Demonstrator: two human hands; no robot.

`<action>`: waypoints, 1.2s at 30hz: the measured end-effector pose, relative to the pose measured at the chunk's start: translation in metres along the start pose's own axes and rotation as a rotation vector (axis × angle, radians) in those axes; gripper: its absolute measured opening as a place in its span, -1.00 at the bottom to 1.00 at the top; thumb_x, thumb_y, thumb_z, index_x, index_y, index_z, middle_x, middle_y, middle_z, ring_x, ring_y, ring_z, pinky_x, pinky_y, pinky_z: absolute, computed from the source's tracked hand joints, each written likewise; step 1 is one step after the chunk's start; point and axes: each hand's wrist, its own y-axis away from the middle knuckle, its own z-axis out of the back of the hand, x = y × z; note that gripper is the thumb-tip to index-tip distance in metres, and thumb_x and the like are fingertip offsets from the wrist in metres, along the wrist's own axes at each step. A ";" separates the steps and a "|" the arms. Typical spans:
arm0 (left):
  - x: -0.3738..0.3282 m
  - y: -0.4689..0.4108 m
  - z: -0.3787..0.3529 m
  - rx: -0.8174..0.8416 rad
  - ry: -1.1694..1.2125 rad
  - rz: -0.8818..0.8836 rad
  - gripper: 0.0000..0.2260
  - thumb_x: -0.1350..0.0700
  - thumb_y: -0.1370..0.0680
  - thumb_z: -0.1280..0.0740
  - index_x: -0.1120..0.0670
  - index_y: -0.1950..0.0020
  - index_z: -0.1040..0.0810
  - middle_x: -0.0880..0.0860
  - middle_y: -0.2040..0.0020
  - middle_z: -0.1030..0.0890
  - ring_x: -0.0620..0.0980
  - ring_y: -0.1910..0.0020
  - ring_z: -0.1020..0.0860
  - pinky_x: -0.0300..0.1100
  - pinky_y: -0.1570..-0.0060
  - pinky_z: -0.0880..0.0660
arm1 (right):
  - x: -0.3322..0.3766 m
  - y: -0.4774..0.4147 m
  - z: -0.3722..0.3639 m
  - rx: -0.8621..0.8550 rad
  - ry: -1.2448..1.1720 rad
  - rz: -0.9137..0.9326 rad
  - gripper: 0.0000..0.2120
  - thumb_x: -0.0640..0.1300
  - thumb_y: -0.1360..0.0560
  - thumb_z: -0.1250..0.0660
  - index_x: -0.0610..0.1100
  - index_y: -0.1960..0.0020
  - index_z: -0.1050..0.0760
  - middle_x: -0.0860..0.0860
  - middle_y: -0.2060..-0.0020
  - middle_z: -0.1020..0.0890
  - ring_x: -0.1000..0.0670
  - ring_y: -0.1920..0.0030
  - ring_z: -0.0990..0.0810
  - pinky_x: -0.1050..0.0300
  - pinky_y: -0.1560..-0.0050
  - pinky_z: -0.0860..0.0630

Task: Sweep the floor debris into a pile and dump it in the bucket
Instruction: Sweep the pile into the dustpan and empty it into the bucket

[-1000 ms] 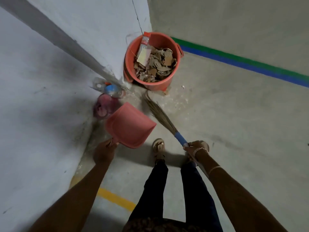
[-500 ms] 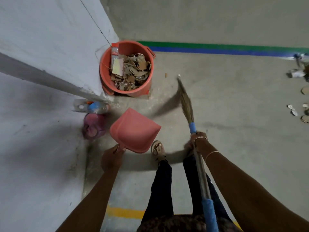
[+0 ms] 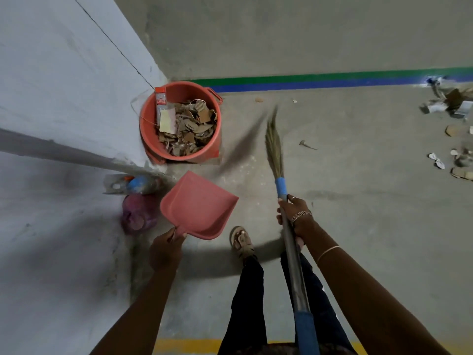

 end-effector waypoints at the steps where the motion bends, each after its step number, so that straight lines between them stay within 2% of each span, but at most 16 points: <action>1: -0.004 0.002 0.002 -0.006 -0.013 -0.010 -0.64 -0.24 -0.48 -0.31 0.06 0.17 -0.60 0.07 0.31 -0.59 0.13 0.26 -0.57 -0.09 0.30 -0.43 | 0.003 -0.001 -0.010 0.038 0.032 -0.007 -0.72 -0.21 -0.62 -0.28 -0.26 -0.30 -0.45 -0.18 0.28 -0.50 -0.06 0.44 -0.47 0.19 0.54 -0.51; 3: -0.009 0.005 0.006 -0.031 -0.006 -0.011 -0.67 -0.18 -0.46 -0.31 0.08 0.25 -0.54 0.08 0.36 -0.53 0.15 0.29 -0.54 -0.12 0.33 -0.32 | 0.006 0.001 -0.032 0.123 0.068 -0.018 -0.74 -0.21 -0.62 -0.25 -0.33 -0.25 -0.46 -0.17 0.32 -0.49 -0.05 0.49 -0.46 0.19 0.55 -0.49; 6: -0.011 0.008 0.006 -0.039 -0.010 0.025 -0.61 -0.20 -0.46 -0.25 0.11 0.18 -0.64 0.09 0.32 -0.52 0.09 0.30 -0.47 -0.09 0.36 -0.26 | -0.001 -0.004 -0.063 0.243 0.136 -0.083 -0.71 -0.21 -0.61 -0.24 -0.39 -0.22 -0.45 -0.17 0.35 -0.48 -0.05 0.55 -0.45 0.18 0.52 -0.46; 8: -0.013 0.008 0.005 -0.030 -0.054 0.057 -0.60 -0.22 -0.53 -0.28 0.08 0.12 -0.69 0.10 0.28 -0.56 0.11 0.25 -0.52 -0.09 0.35 -0.29 | -0.005 -0.006 -0.078 0.319 0.217 -0.145 -0.71 -0.19 -0.60 -0.25 -0.40 -0.19 -0.46 -0.17 0.38 -0.50 -0.04 0.58 -0.47 0.19 0.51 -0.46; 11: -0.016 0.008 0.004 -0.010 -0.114 0.104 -0.75 -0.09 -0.56 -0.39 0.07 0.05 -0.71 0.15 0.17 -0.64 0.20 0.11 -0.62 -0.11 0.24 -0.33 | -0.012 -0.012 -0.084 0.368 0.442 -0.171 -0.77 -0.14 -0.57 -0.27 -0.34 -0.01 -0.46 -0.18 0.42 -0.54 -0.05 0.61 -0.51 0.21 0.55 -0.45; 14: -0.021 0.010 0.003 0.005 -0.119 0.113 -0.80 -0.05 -0.51 -0.45 0.07 0.04 -0.70 0.11 0.23 -0.64 0.18 0.14 -0.64 -0.13 0.26 -0.36 | -0.030 -0.026 -0.066 0.346 0.669 -0.084 -0.74 -0.05 -0.51 -0.32 -0.27 0.02 -0.47 -0.18 0.32 -0.60 -0.13 0.43 -0.60 0.08 0.38 -0.57; 15: -0.025 0.011 0.003 0.004 -0.113 0.119 -0.80 -0.06 -0.51 -0.45 0.06 0.03 -0.70 0.12 0.21 -0.65 0.18 0.13 -0.64 -0.13 0.26 -0.36 | -0.033 -0.032 -0.055 0.321 0.655 -0.089 -0.73 -0.05 -0.51 -0.32 -0.28 -0.01 -0.48 -0.19 0.30 -0.61 -0.14 0.40 -0.61 0.04 0.35 -0.60; 18: -0.045 0.015 0.001 0.003 -0.079 0.114 -0.73 -0.10 -0.51 -0.39 0.11 0.09 -0.69 0.13 0.23 -0.61 0.20 0.13 -0.61 -0.13 0.26 -0.29 | -0.025 -0.041 -0.013 0.172 0.517 -0.141 -0.72 -0.14 -0.60 -0.26 -0.38 -0.09 -0.47 -0.20 0.35 -0.56 -0.06 0.61 -0.51 0.22 0.59 -0.43; 21: -0.068 0.018 -0.003 0.030 -0.053 0.091 -0.63 -0.16 -0.46 -0.32 0.13 0.10 -0.67 0.17 0.18 -0.64 0.21 0.11 -0.61 -0.09 0.21 -0.38 | -0.017 -0.055 0.046 -0.001 0.410 -0.128 -0.75 -0.16 -0.60 -0.27 -0.39 -0.02 -0.50 -0.15 0.40 -0.52 0.03 0.69 -0.45 0.30 0.66 -0.34; 24: -0.093 0.016 -0.012 0.026 -0.097 0.012 -0.53 -0.23 -0.45 -0.29 0.10 -0.08 -0.71 0.23 0.04 -0.69 0.23 0.02 -0.64 -0.05 0.12 -0.46 | -0.009 -0.079 0.105 -0.117 0.303 -0.075 -0.78 -0.17 -0.55 -0.31 -0.33 -0.05 -0.56 -0.15 0.38 -0.56 -0.10 0.49 -0.54 0.06 0.38 -0.60; 26: -0.116 0.015 -0.020 0.035 -0.127 -0.015 -0.56 -0.20 -0.49 -0.36 0.09 -0.15 -0.70 0.27 0.01 -0.68 0.27 -0.01 -0.64 -0.03 0.12 -0.47 | -0.018 -0.111 0.143 -0.122 0.269 -0.060 -0.77 -0.15 -0.53 -0.35 -0.30 -0.08 -0.53 -0.17 0.33 -0.56 -0.17 0.36 -0.56 -0.18 0.10 -0.64; 27: -0.130 0.016 -0.023 0.041 -0.142 -0.004 -0.61 -0.15 -0.51 -0.41 0.10 -0.17 -0.69 0.29 0.01 -0.68 0.29 -0.02 -0.64 -0.02 0.11 -0.48 | -0.014 -0.116 0.159 -0.129 0.253 -0.061 -0.74 -0.13 -0.52 -0.37 -0.30 -0.10 -0.50 -0.18 0.30 -0.56 -0.17 0.33 -0.56 -0.24 0.07 -0.64; 31: -0.178 0.018 -0.039 0.067 -0.128 -0.041 -0.54 -0.24 -0.42 -0.35 0.02 -0.16 -0.69 0.22 0.06 -0.70 0.26 0.01 -0.66 -0.01 0.15 -0.57 | 0.036 -0.094 0.198 -0.103 0.174 -0.010 -0.70 -0.18 -0.57 -0.33 -0.34 -0.20 -0.39 -0.15 0.29 -0.49 -0.08 0.45 -0.48 0.06 0.43 -0.54; 33: -0.197 0.013 -0.050 0.058 -0.165 -0.071 -0.49 -0.30 -0.38 -0.30 -0.02 -0.16 -0.67 0.16 0.05 -0.70 0.22 0.02 -0.67 -0.04 0.17 -0.57 | 0.063 -0.085 0.208 -0.031 0.173 0.043 -0.70 -0.20 -0.56 -0.37 -0.24 -0.20 -0.34 -0.13 0.20 -0.49 -0.05 0.44 -0.48 0.12 0.46 -0.52; 35: -0.221 0.011 -0.059 0.062 -0.165 -0.059 -0.52 -0.29 -0.41 -0.35 -0.02 -0.16 -0.68 0.17 0.02 -0.70 0.24 -0.01 -0.66 -0.05 0.15 -0.54 | 0.083 -0.081 0.215 0.065 0.215 0.092 -0.58 -0.23 -0.53 -0.42 -0.04 -0.23 -0.26 -0.15 0.08 -0.49 -0.06 0.43 -0.52 0.15 0.47 -0.53; 36: -0.231 0.009 -0.063 0.065 -0.169 -0.056 -0.56 -0.26 -0.43 -0.39 -0.01 -0.15 -0.69 0.19 0.01 -0.70 0.26 -0.02 -0.66 -0.05 0.14 -0.53 | 0.089 -0.083 0.216 0.092 0.239 0.113 -0.53 -0.26 -0.51 -0.43 -0.04 -0.27 -0.26 -0.17 0.04 -0.49 -0.07 0.43 -0.52 0.14 0.47 -0.53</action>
